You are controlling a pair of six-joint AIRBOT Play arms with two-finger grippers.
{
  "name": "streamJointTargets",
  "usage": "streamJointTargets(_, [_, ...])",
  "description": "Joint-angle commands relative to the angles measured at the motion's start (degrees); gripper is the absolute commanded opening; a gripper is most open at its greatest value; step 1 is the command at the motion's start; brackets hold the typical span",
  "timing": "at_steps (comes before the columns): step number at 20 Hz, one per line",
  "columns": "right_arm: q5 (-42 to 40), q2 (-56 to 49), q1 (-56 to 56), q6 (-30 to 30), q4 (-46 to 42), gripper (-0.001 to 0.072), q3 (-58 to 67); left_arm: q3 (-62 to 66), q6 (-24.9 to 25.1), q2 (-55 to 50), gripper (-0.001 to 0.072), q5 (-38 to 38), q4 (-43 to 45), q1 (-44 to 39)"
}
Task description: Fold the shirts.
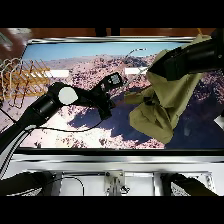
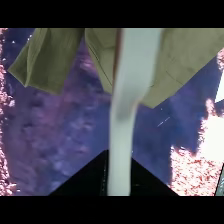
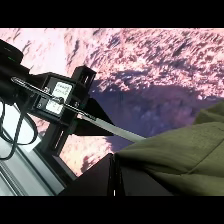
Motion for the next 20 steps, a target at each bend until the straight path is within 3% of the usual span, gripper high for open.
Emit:
streamJointTargets(1, [-0.22,-0.26,-0.02,-0.92,-0.57,0.025,-0.02,0.07,0.13,-0.02,0.0051,0.2,-0.07,-0.13])
streamJointTargets(2, [-0.2,-0.26,-0.02,-0.92,-0.7,0.0356,0.0,0.07,0.15,-0.02,0.0051,0.24,-0.07,-0.13])
streamJointTargets(3, [-0.15,-0.26,-0.02,-0.9,-0.7,0.0399,-0.02,0.07,0.15,-0.02,0.0051,0.44,-0.07,-0.13])
streamJointTargets(11, [0.17,4.13,-0.02,-3.8,-6.16,0.0413,0.04,0.07,0.11,-0.46,0.0051,3.89,-0.11,-0.37])
streamJointTargets(12, [-0.02,5.46,-0.02,-3.72,-7.8,0.0559,0.04,0.04,0.09,-0.46,0.0051,4.33,-0.13,-0.37])
streamJointTargets(13, [-0.22,6.78,-0.02,-2.91,-9.38,0.0624,0.04,0.07,0.09,-0.46,0.0051,4.72,-0.15,-0.37])
streamJointTargets(16, [-0.72,10.4,-0.02,-2.69,-11.85,0.0624,0.04,0.07,0.11,-0.46,0.0051,4.81,-0.26,-0.37])
streamJointTargets(20, [-9.84,14.03,-0.02,-2.34,-18.91,0.0624,0.04,0.04,0.13,-0.46,0.0051,4.87,-0.28,-0.37])
